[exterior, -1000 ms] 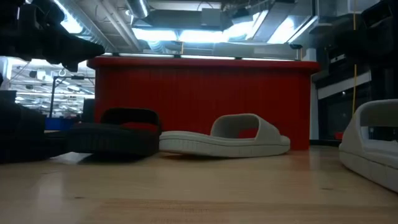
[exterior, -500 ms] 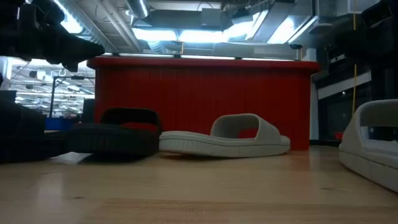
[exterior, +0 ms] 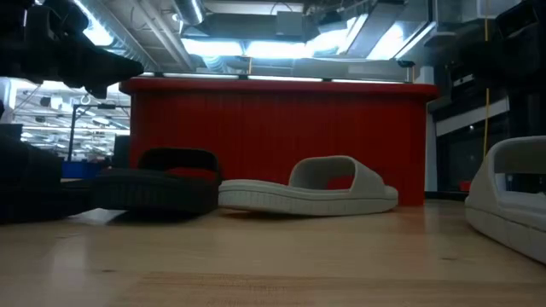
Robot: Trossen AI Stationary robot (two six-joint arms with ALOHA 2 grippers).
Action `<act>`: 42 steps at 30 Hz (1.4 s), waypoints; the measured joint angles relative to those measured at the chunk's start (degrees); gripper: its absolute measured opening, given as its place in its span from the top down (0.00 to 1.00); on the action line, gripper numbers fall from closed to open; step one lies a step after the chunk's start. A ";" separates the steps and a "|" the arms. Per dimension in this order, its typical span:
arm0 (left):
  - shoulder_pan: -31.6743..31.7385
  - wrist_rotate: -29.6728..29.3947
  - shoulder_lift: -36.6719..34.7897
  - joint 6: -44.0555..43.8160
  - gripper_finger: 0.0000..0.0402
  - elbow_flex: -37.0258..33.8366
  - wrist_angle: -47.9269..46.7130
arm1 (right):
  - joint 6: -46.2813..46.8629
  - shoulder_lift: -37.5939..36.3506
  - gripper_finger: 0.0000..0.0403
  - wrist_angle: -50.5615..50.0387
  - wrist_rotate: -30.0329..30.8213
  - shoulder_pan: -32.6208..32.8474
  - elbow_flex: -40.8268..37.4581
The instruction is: Pick and place slides into bin
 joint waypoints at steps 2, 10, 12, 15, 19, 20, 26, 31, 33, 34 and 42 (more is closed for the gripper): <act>0.00 0.00 -0.01 -0.01 0.92 -0.02 0.00 | -0.06 0.00 0.92 0.00 0.01 0.01 0.01; 0.01 0.02 -0.01 0.00 0.92 -0.01 0.00 | 0.00 0.00 0.92 0.01 0.02 0.02 0.02; 0.01 0.01 -0.02 0.00 0.92 0.00 0.00 | -0.05 0.00 0.92 0.00 0.02 -0.01 0.02; 0.02 0.02 0.00 0.00 0.92 0.00 0.00 | -0.02 0.00 0.92 0.00 0.02 0.02 0.02; 0.01 0.02 -0.02 0.00 0.92 -0.02 0.00 | -2.95 -0.02 0.92 3.51 3.91 0.02 0.01; 0.01 0.02 -0.01 0.00 0.92 -0.01 0.00 | -2.98 -0.03 0.92 4.29 4.90 -0.01 0.02; 0.02 0.02 -0.02 0.00 0.92 0.00 0.00 | 1.62 0.00 0.92 5.84 5.11 -0.01 0.02; 0.01 0.02 -0.02 0.00 0.92 -0.01 0.00 | 8.64 0.00 0.92 6.05 4.96 0.04 0.02; 0.02 0.01 -0.02 0.00 0.92 0.00 0.00 | 12.07 0.00 0.92 5.93 5.05 0.04 0.02; 0.00 0.02 -0.02 0.00 0.92 0.00 0.00 | 12.07 0.00 0.92 5.93 5.05 0.04 0.02; 0.02 0.01 -0.01 -0.01 0.92 -0.01 0.16 | 12.19 0.00 0.92 4.12 7.58 0.04 0.02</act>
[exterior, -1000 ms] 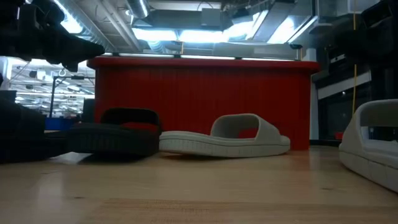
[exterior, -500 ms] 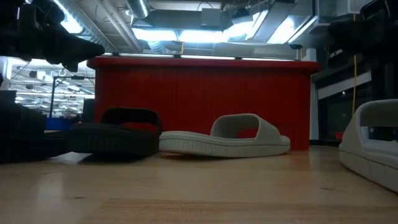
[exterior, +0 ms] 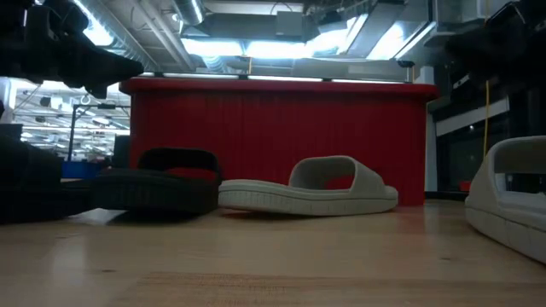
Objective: Pick and place slides into bin
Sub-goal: Put the bottom gray slide into the red bin
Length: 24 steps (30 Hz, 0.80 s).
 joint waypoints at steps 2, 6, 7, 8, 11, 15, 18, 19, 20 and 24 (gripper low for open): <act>-0.02 -0.01 0.00 0.00 0.92 0.01 0.58 | 0.10 0.00 0.92 -1.46 0.01 0.00 0.00; 0.00 -0.01 -0.01 -0.02 0.92 0.01 2.41 | 0.80 0.00 0.95 -4.31 0.48 0.00 0.00; 0.00 -0.01 -0.01 -0.02 0.92 0.00 2.38 | 1.48 0.00 0.96 -4.80 1.14 0.00 0.00; -0.01 -0.01 -0.01 -0.02 0.92 -0.01 2.39 | 1.65 0.00 0.97 -5.18 1.66 -0.02 0.00; 0.00 -0.01 -0.01 -0.02 0.92 0.01 2.08 | 1.63 0.00 0.99 -5.75 3.16 -0.02 0.00; 0.00 -0.01 -0.01 -0.47 0.92 -0.01 1.96 | 3.00 0.00 0.97 -6.37 6.84 -0.02 0.00; 0.09 -0.88 -0.01 1.84 0.92 0.00 2.05 | 2.95 0.00 0.98 -6.46 7.07 -0.02 -0.01; 0.09 -1.22 -0.01 2.61 0.92 -0.01 2.13 | 2.94 0.00 0.99 -6.45 7.07 -0.02 0.00; 0.09 -1.24 -0.01 2.96 0.92 -0.01 2.24 | 2.94 0.00 0.99 -6.45 7.07 -0.02 0.00; 0.07 1.08 -0.01 -1.14 0.92 -0.01 5.07 | 2.89 0.00 0.98 -6.43 7.07 -0.02 0.00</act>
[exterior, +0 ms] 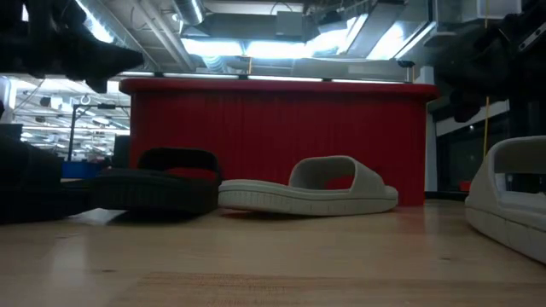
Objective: Pick and place slides into bin
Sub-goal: Put the bottom gray slide into the red bin
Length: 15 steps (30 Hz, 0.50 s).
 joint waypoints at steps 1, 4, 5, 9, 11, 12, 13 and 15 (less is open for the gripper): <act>-0.09 2.17 0.00 -0.97 0.92 0.01 0.67 | -0.02 0.00 0.98 0.00 0.00 0.00 0.00; -0.13 7.67 0.00 0.60 0.93 0.00 3.00 | 0.02 0.00 0.99 0.04 0.00 0.00 -0.01; -0.13 8.68 0.00 1.46 0.94 0.02 3.24 | 0.01 0.00 0.99 0.04 -0.02 0.00 0.00; -0.13 9.22 0.00 2.45 0.97 0.00 3.36 | 0.00 0.00 0.98 0.07 -0.04 0.00 0.00; -0.13 9.22 0.00 0.48 0.98 0.01 3.35 | 0.00 0.00 0.98 0.07 -0.09 0.00 0.00; -0.13 9.22 0.00 -0.97 0.98 0.01 3.33 | -0.04 0.00 0.98 0.09 -0.09 0.00 0.00; -0.13 9.22 0.00 -2.37 0.98 0.00 3.27 | -0.09 0.00 0.98 0.13 -0.11 0.00 -0.01; -0.12 9.20 0.00 -3.71 0.99 0.00 2.82 | -0.14 0.00 0.99 0.15 -0.11 0.00 0.00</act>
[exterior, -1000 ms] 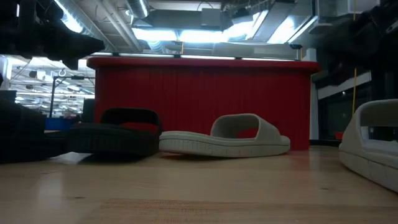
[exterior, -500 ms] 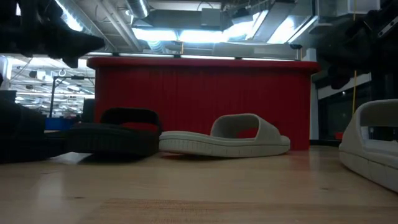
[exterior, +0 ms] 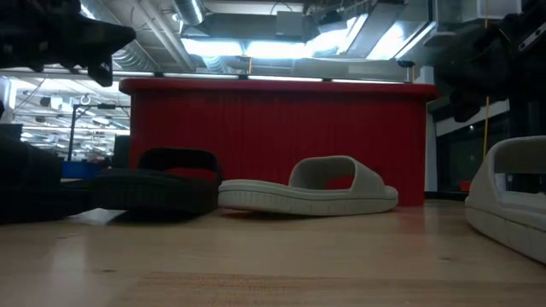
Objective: Pick and place slides into bin
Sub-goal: Put the bottom gray slide into the red bin
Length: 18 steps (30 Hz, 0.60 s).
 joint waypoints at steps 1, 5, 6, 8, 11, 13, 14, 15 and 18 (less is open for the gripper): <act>0.03 0.00 0.00 -0.61 0.99 0.00 -0.02 | 0.01 0.00 0.99 0.00 0.00 0.00 0.00; 0.03 -0.63 0.00 -7.43 0.99 0.00 0.40 | 1.23 0.00 0.99 0.05 0.02 0.00 0.00; 0.03 -1.17 0.00 -9.69 0.99 0.02 0.25 | 1.68 0.00 0.99 0.16 0.02 0.00 0.00; -0.19 -1.27 0.19 -11.85 0.99 0.01 -0.56 | 2.29 0.00 1.00 1.69 -0.67 -0.02 0.00; -0.94 -1.38 1.41 -12.01 0.99 0.14 0.02 | 4.88 0.00 1.00 5.83 -1.50 0.00 0.01; -1.54 -2.45 3.01 -11.29 1.00 1.32 -0.44 | 5.90 0.00 1.00 6.60 -1.46 0.02 0.89; -1.80 -2.87 3.83 -10.40 1.00 2.27 -0.36 | 5.92 0.03 1.00 6.47 -1.46 0.02 1.71; -2.08 -3.03 4.68 -9.37 1.00 3.41 -0.16 | 5.92 0.19 1.00 6.14 -1.46 0.02 2.72; -2.85 -4.03 8.55 -6.40 0.99 7.38 -0.37 | 5.52 2.26 1.00 3.02 -1.45 0.02 6.30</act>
